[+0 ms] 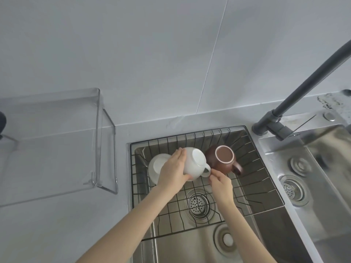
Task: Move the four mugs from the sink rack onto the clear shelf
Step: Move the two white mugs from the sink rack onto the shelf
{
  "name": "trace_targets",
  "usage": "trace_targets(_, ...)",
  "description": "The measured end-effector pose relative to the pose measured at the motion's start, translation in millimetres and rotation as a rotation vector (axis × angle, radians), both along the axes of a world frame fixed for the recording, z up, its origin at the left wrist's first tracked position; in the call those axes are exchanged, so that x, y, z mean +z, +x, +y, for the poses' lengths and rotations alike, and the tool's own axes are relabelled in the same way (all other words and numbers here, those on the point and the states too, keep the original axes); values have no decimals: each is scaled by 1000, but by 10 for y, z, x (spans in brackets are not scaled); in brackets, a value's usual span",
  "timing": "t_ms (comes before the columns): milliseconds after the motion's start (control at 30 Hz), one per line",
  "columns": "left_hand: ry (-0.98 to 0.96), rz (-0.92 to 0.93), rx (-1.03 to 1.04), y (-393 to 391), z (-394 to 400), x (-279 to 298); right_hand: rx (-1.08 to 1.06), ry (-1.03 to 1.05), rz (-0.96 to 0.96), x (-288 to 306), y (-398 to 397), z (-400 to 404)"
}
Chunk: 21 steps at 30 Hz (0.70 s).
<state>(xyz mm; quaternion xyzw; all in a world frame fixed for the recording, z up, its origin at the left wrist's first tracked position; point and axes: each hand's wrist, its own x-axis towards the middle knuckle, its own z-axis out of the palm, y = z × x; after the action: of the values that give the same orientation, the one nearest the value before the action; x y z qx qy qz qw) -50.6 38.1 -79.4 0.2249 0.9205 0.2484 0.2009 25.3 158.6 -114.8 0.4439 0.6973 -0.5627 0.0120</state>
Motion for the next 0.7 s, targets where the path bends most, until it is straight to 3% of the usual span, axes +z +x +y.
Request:
trace_targets(233,61,59,69,11,-155,382,69,164,104,469,-18,-42)
trace_targets(500,286,408,426,43,-825,1452,305,404,454,1708,-496,-554)
trace_targets(700,327,483,704,-143,-1507,1782,580,450,577,2113,-1059,-1215)
